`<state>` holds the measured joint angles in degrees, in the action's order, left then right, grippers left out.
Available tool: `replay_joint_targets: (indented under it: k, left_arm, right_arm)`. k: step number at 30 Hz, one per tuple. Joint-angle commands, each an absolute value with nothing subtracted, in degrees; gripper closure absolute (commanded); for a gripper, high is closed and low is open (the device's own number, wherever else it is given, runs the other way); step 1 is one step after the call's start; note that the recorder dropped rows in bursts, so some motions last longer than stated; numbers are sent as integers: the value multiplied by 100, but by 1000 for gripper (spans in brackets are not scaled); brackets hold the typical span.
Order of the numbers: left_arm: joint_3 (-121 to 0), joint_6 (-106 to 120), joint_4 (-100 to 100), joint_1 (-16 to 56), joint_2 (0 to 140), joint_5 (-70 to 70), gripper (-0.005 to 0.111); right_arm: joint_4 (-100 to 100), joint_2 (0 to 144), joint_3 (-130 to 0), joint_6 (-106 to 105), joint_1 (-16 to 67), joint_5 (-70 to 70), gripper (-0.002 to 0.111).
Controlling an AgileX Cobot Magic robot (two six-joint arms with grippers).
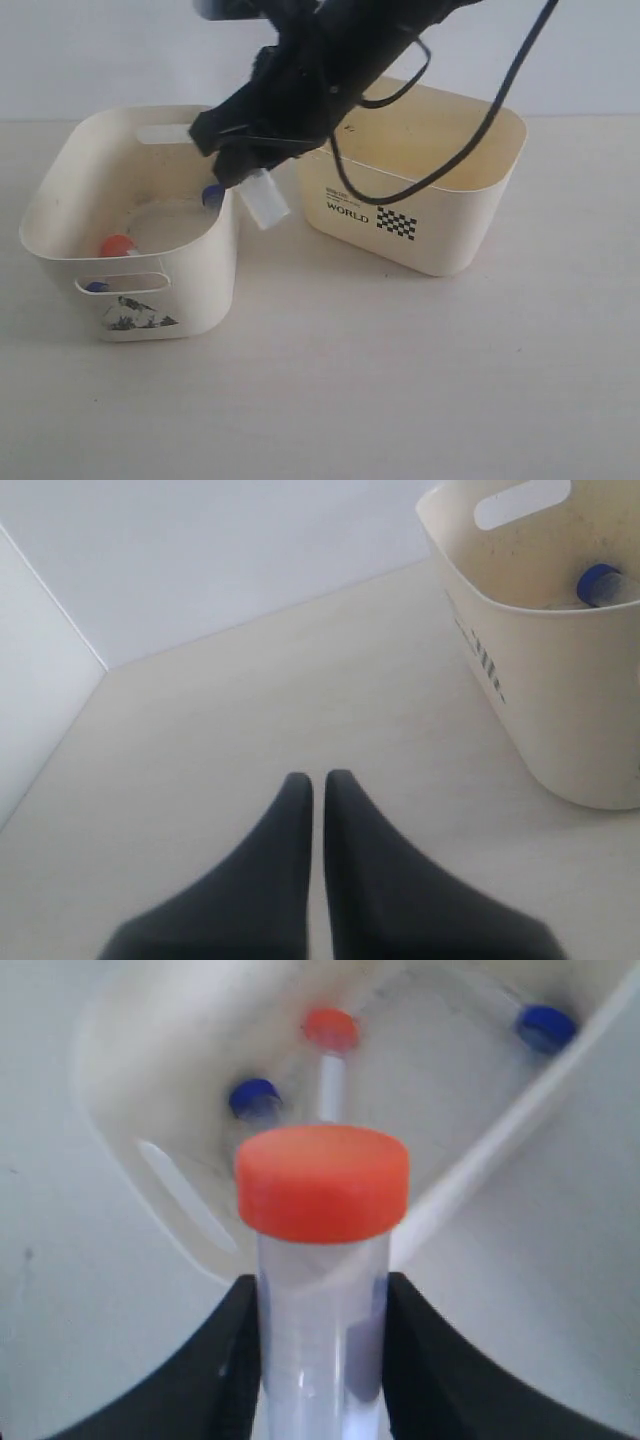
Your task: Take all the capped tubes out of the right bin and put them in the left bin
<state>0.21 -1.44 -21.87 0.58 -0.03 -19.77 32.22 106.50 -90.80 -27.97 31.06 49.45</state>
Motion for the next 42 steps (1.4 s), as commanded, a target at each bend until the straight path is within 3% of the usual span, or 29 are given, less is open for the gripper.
replay_joint_targets:
  k: [1,8,10,12,15,16,17,18,20,21,30,42]
  left_arm:
    - [0,-198,-2193,56,0,-1966,102]
    - [0,-198,-2193,56,0,-1966,102]
    - [0,-198,-2193,56,0,-1966,102]
    - [0,-198,-2193,56,0,-1966,102]
    - [0,-198,-2193,56,0,-1966,102]
    - [0,-198,-2193,56,0,-1966,102]
    - [0,-198,-2193,56,0,-1966,102]
    - [0,-198,-2193,56,0,-1966,102]
    - [0,-198,-2193,56,0,-1966,102]
    - [0,-198,-2193,56,0,-1966,102]
    - [0,-198,-2193,56,0,-1966,102]
    - [0,-198,-2193,56,0,-1966,102]
  right_arm:
    - [4326,10816,-9112,-3724,3378,4076,108]
    - [4967,11447,-9670,-4763,3563,3338,108]
    - [4967,11715,-9798,-4738,3563,3426,103]
    - [5028,11890,-9924,-4641,3563,3591,85]
    - [5089,11932,-10007,-4537,3563,3604,45]
    - [5079,11918,-10007,-4437,3563,3577,39]
    - [5014,11871,-10007,-4276,3563,3604,44]
    - [4856,11793,-10007,-4011,3552,3717,60]
    - [4493,11626,-10007,-3900,3543,3896,109]
    - [4303,11552,-10007,-3809,3543,3967,105]
    - [1846,10463,-9779,-2321,3531,5634,109]
    - [1272,7796,-6800,-2116,2848,3140,109]
